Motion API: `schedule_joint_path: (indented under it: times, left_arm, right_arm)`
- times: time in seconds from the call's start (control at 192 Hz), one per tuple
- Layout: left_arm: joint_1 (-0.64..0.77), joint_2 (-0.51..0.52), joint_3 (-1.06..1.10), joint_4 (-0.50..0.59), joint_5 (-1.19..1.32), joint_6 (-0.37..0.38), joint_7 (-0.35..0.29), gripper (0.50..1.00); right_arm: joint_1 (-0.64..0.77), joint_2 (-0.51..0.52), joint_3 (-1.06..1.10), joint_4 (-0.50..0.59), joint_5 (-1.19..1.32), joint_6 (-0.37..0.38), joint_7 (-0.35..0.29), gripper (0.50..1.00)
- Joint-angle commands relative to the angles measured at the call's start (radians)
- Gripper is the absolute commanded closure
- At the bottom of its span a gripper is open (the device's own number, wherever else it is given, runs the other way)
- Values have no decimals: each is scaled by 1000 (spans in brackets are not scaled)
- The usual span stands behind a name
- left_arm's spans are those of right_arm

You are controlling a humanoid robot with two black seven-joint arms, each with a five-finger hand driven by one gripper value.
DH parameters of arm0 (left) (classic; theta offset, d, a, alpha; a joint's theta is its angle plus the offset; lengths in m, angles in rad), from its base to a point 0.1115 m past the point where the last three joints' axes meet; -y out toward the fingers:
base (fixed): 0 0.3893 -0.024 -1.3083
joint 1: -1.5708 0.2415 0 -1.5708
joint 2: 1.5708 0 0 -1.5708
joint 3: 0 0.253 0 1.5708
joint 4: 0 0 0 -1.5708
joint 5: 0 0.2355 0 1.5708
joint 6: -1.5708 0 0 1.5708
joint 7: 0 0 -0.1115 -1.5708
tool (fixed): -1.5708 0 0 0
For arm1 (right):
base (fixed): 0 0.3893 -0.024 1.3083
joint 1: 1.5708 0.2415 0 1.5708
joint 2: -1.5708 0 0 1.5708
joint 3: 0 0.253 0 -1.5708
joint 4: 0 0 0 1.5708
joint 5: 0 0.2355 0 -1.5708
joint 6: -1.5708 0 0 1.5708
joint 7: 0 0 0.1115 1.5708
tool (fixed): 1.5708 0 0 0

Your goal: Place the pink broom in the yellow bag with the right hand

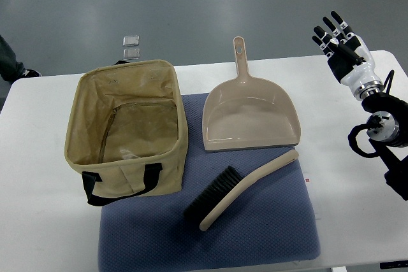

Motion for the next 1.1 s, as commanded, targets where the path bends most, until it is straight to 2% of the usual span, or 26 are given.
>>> schedule_joint_path:
  times: [0.0,0.193,0.402,0.866,1.096]
  left_arm:
    - [0,0,0,0,0,-1,0,500]
    - [0,0,0,0,0,-1,0,500]
    - [0,0,0,0,0,-1,0,500]
    - [0,0,0,0,0,-1,0,500]
    - [0,0,0,0,0,-1,0,500]
  right_arm:
    - [1,-3,3,0,-1,9,-1,572]
    - [1,-3,0,0,-1,14,-8,572]
    - [1,-4,-5,0,-9,61,-9,572]
    - [4,-6,-14,0,-32,77,-11,572]
    - [7,-32,-35,3,-112,192,-8,572]
